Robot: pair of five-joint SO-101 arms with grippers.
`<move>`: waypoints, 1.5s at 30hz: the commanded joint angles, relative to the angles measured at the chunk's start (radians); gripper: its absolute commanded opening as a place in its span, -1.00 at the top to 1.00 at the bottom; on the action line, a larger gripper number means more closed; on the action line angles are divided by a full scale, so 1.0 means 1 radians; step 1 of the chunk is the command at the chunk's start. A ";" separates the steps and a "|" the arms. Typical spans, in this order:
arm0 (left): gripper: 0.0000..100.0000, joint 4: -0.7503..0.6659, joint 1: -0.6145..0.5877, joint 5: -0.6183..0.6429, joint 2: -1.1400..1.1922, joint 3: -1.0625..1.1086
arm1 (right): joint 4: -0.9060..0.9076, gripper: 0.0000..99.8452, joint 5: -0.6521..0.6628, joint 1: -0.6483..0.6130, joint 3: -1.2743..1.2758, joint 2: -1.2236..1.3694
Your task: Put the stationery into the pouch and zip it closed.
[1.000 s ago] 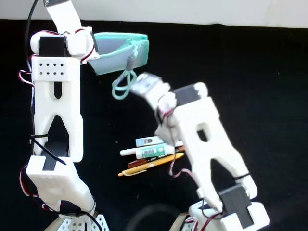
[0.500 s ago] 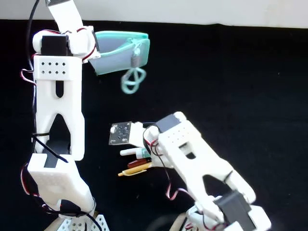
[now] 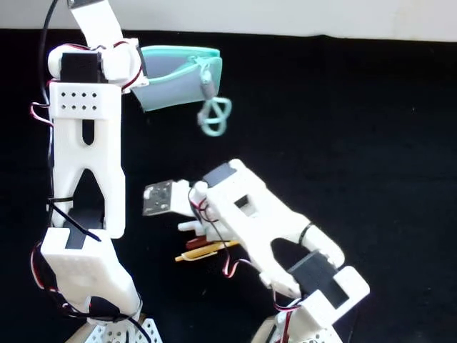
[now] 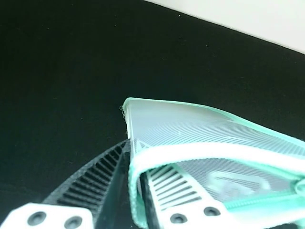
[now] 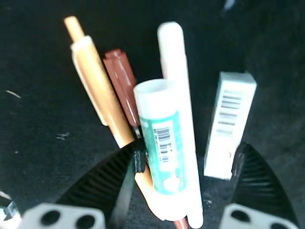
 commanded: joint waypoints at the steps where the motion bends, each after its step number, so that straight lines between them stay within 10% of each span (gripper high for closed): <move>1: 0.99 0.005 -0.008 -0.009 0.005 -0.008 | 0.008 0.42 0.003 -0.019 -0.061 0.022; 7: 0.99 0.005 -0.008 -0.009 0.012 -0.008 | 0.015 0.46 0.003 -0.047 -0.117 0.051; 11: 0.99 0.005 -0.008 -0.009 0.012 -0.008 | 0.005 1.00 -0.081 -0.044 -0.119 0.048; 29: 0.99 0.005 -0.008 -0.009 0.013 -0.007 | 0.024 0.99 -0.707 0.107 -0.291 -0.472; 45: 0.99 0.061 0.021 -0.009 0.013 -0.007 | -0.604 0.99 -1.077 0.162 -0.616 -0.298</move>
